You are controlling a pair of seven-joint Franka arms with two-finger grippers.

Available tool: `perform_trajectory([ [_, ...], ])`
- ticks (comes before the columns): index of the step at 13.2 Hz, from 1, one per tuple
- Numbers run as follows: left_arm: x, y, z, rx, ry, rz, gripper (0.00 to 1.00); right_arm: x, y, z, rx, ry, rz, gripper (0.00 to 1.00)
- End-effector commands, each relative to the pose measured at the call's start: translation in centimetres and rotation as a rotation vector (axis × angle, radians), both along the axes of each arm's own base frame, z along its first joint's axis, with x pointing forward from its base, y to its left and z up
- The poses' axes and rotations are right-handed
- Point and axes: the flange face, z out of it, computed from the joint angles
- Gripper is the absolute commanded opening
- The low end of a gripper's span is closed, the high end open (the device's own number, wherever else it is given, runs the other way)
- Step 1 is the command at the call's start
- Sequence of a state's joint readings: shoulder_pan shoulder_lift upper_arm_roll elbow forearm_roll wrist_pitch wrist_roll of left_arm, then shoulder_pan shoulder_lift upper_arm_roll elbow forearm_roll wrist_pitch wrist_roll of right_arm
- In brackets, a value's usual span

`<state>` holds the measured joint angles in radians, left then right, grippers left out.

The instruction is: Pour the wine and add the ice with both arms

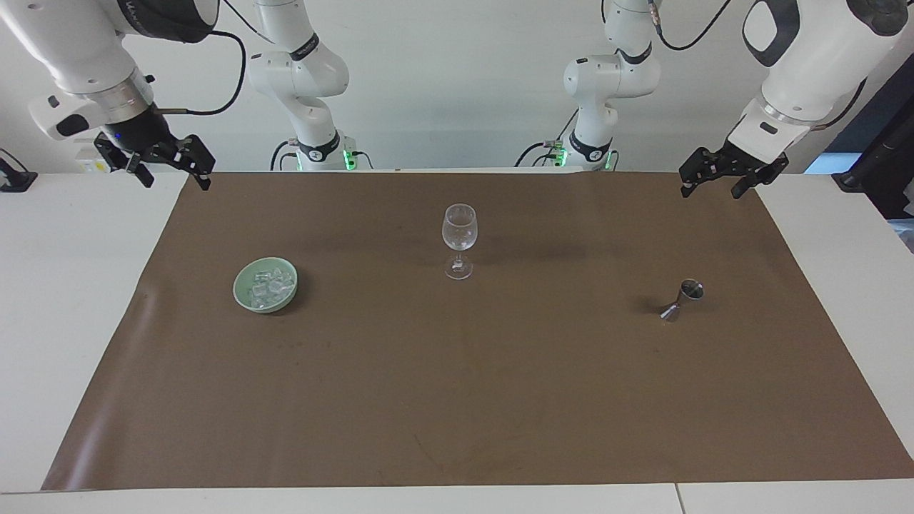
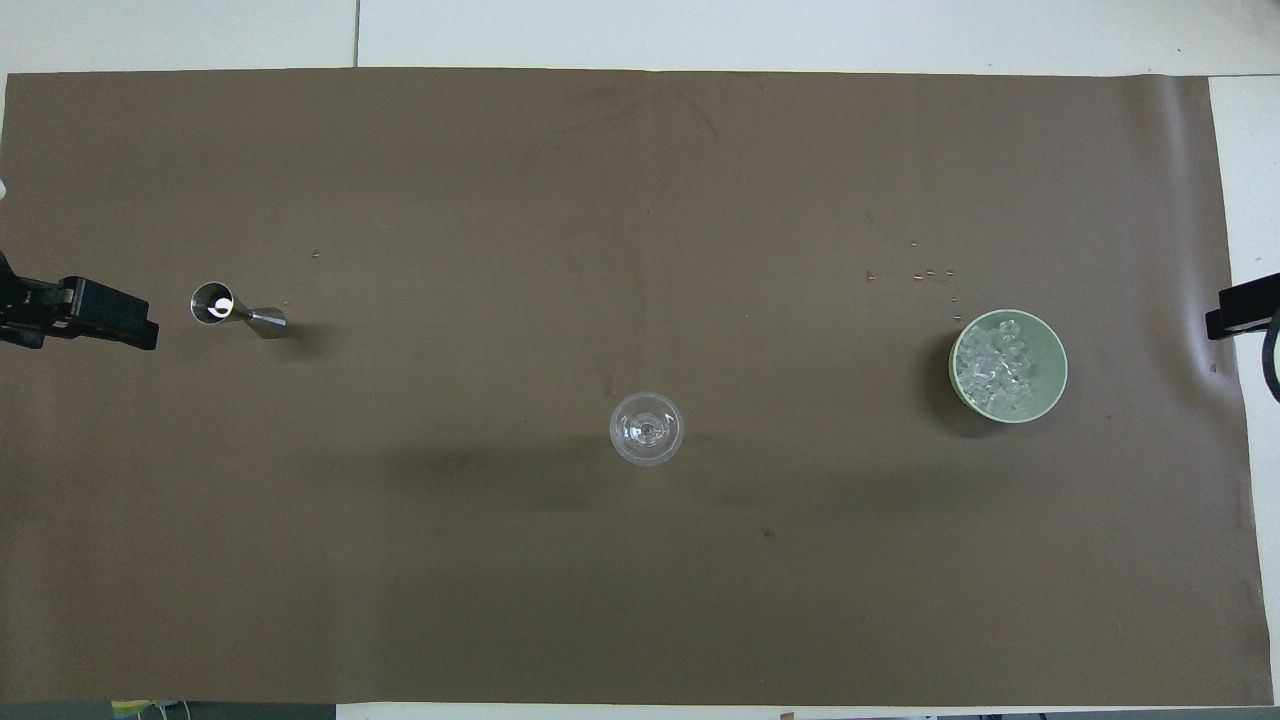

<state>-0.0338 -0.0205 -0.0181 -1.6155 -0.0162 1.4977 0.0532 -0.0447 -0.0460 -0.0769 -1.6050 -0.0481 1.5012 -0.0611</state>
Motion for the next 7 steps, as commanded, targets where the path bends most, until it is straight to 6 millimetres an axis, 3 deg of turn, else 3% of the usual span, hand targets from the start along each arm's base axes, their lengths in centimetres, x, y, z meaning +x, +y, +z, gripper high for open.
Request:
perform_trajectory([
  [1, -0.38, -0.11, 0.29, 0.019, -0.011, -0.003, 1.00, -0.43, 0.21, 0.17, 0.007, -0.023, 0.002, 1.00],
  [7, -0.61, -0.20, 0.23, 0.019, 0.000, 0.005, 1.00, -0.39, 0.23, 0.19, 0.008, -0.027, 0.002, 1.00],
])
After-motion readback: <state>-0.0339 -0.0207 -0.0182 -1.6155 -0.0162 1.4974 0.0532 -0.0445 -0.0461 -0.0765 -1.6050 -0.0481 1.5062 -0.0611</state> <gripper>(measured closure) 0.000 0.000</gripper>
